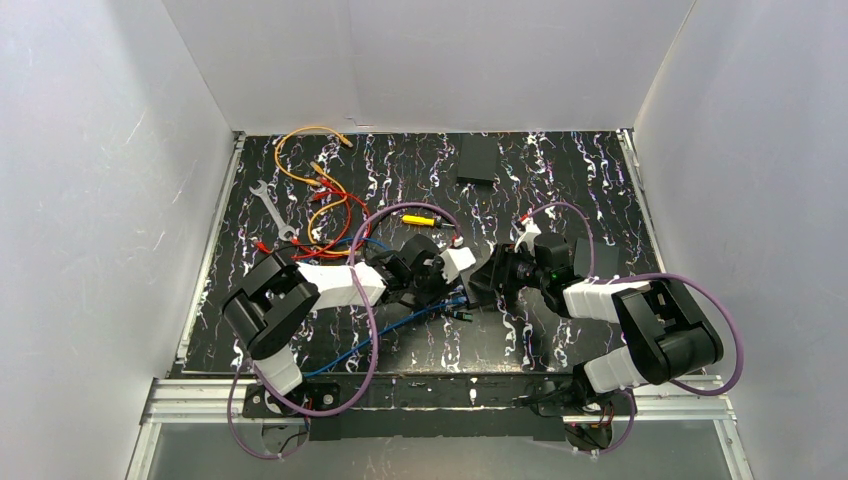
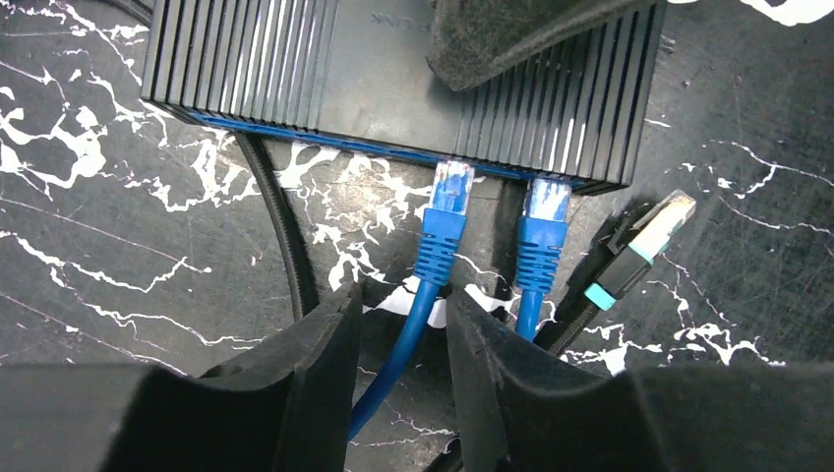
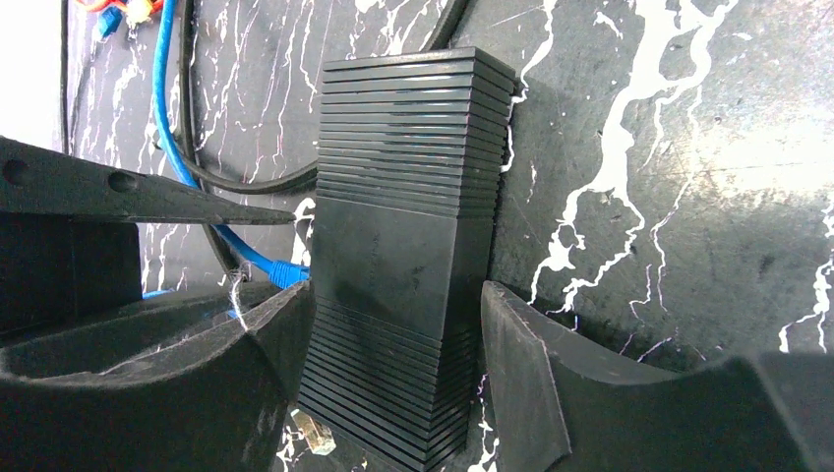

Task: Insert the plug into the switch port
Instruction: Insert the connector into the switch port.

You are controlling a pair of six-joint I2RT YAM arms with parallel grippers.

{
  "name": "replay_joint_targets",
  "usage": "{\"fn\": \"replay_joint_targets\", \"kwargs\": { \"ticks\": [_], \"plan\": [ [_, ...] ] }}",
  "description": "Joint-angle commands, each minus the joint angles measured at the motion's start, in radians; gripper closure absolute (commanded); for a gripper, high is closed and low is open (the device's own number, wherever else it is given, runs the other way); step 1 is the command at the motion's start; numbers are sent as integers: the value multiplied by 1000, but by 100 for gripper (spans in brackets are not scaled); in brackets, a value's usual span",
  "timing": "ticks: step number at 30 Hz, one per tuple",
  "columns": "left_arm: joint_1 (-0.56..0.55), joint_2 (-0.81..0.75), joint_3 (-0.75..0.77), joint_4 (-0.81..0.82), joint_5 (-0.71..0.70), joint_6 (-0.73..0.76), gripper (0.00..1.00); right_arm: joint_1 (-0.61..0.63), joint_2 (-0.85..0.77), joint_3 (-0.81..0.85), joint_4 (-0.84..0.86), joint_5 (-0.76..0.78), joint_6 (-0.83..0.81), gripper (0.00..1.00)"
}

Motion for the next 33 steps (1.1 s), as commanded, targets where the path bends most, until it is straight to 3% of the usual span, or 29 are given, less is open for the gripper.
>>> {"fn": "replay_joint_targets", "kwargs": {
  "ticks": [1,11,23,33],
  "plan": [
    [3,16,36,-8,44,21,71,9,29,-24,-103,-21,1,29],
    [3,24,80,-8,129,7,93,9,44,-28,-63,-72,5,36],
    [-1,7,152,-19,150,13,94,56,66,-14,-24,-148,-13,39],
    [-4,66,229,-19,75,-65,94,82,71,-17,33,-216,-2,39]
  ]
}}
